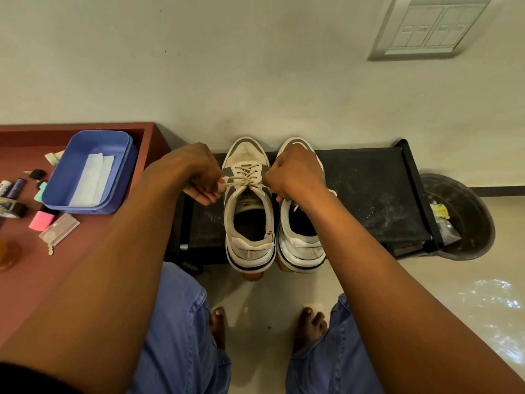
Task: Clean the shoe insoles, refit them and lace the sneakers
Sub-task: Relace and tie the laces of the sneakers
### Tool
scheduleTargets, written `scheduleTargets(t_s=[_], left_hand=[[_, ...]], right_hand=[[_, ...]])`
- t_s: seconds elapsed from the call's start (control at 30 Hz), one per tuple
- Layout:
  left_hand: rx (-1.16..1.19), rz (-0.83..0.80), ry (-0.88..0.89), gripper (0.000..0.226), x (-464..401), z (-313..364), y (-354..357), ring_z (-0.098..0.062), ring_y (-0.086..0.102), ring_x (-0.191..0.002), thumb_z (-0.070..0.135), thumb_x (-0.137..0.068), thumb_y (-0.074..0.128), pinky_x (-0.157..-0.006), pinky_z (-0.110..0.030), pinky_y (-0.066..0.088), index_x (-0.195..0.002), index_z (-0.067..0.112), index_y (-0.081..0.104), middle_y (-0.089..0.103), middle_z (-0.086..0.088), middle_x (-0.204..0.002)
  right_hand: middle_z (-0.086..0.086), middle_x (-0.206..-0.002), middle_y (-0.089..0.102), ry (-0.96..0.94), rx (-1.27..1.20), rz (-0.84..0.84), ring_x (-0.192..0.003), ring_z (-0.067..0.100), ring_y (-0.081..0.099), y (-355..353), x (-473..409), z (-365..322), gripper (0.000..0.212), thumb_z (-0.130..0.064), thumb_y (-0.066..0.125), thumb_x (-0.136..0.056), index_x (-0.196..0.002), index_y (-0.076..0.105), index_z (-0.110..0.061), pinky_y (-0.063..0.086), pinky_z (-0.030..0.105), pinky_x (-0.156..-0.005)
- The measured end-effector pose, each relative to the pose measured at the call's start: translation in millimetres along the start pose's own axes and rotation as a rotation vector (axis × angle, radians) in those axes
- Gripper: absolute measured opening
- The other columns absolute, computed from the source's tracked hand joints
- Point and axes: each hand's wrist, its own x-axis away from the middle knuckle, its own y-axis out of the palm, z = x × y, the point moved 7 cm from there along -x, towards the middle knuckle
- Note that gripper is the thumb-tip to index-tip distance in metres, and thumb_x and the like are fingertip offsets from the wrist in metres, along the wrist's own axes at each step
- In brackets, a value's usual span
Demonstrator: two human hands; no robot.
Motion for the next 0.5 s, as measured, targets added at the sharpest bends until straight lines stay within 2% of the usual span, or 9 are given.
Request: scheduleTargets(t_s=[0.1,0.13,0.17,0.23,0.33,0.4,0.5], left_hand=[[0.026,0.090,0.090,0.003,-1.0,2.6,-7.5,-0.021,0.070,-0.080,0.002,-0.092,0.070,-0.058,-0.027,0.061,-0.093,0.004,0.072,0.072,-0.016,-0.094],[0.023,0.113,0.113,0.005,-1.0,2.8,-9.4,-0.021,0.070,-0.079,0.001,-0.091,0.071,-0.056,-0.028,0.061,-0.093,0.005,0.073,0.072,-0.017,-0.094],[-0.001,0.127,0.132,0.008,-1.0,2.9,-9.4,-0.022,0.070,-0.080,0.001,-0.090,0.072,-0.058,-0.030,0.063,-0.098,0.005,0.074,0.073,-0.017,-0.096],[-0.071,0.167,0.161,0.016,-0.6,2.9,-7.6,-0.025,0.072,-0.085,0.005,-0.091,0.072,-0.072,-0.037,0.064,-0.107,0.007,0.075,0.073,-0.016,-0.100],[-0.185,0.358,0.253,0.021,11.9,9.3,-11.6,-0.026,0.073,-0.088,0.011,-0.091,0.072,-0.085,-0.042,0.063,-0.112,0.011,0.075,0.073,-0.011,-0.103],[-0.253,0.516,0.327,0.025,26.2,15.0,-12.9,-0.027,0.069,-0.094,0.013,-0.087,0.072,-0.086,-0.042,0.060,-0.112,0.013,0.074,0.073,-0.010,-0.106],[-0.287,0.683,0.408,0.022,47.6,19.7,-1.4,-0.029,0.068,-0.093,0.019,-0.083,0.069,-0.082,-0.041,0.058,-0.104,0.017,0.072,0.072,-0.007,-0.101]], right_hand=[[0.008,-0.069,0.072,-0.045,0.017,-0.016,-0.066,0.022,0.071,0.7,-1.4,-1.4,0.010,-0.016,0.071,-0.079,-0.082,0.075,-0.007,0.058,0.031,-0.061],[0.009,-0.071,0.073,-0.066,0.023,-0.017,-0.068,0.023,0.072,1.0,-1.6,-2.2,0.011,-0.017,0.071,-0.079,-0.083,0.075,-0.007,0.059,0.032,-0.063],[0.009,-0.073,0.074,-0.089,0.027,-0.011,-0.070,0.024,0.073,0.7,-1.4,-3.4,0.012,-0.018,0.071,-0.080,-0.084,0.075,-0.008,0.061,0.033,-0.065],[0.008,-0.077,0.073,-0.142,0.037,0.028,-0.072,0.025,0.072,-2.2,1.8,-6.9,0.014,-0.022,0.072,-0.082,-0.087,0.076,-0.010,0.063,0.036,-0.068],[0.008,-0.077,0.073,-0.217,0.059,0.139,-0.071,0.023,0.068,-9.1,10.5,-11.4,0.015,-0.021,0.072,-0.080,-0.087,0.078,-0.009,0.062,0.039,-0.069],[0.007,-0.077,0.072,-0.251,0.044,0.207,-0.071,0.023,0.066,-12.8,20.6,-11.8,0.015,-0.019,0.069,-0.078,-0.086,0.077,-0.009,0.060,0.041,-0.069],[0.002,-0.089,0.073,-0.301,0.020,0.291,-0.083,0.021,0.067,-20.1,42.0,-9.1,0.017,-0.024,0.066,-0.084,-0.097,0.074,-0.017,0.058,0.037,-0.075]])
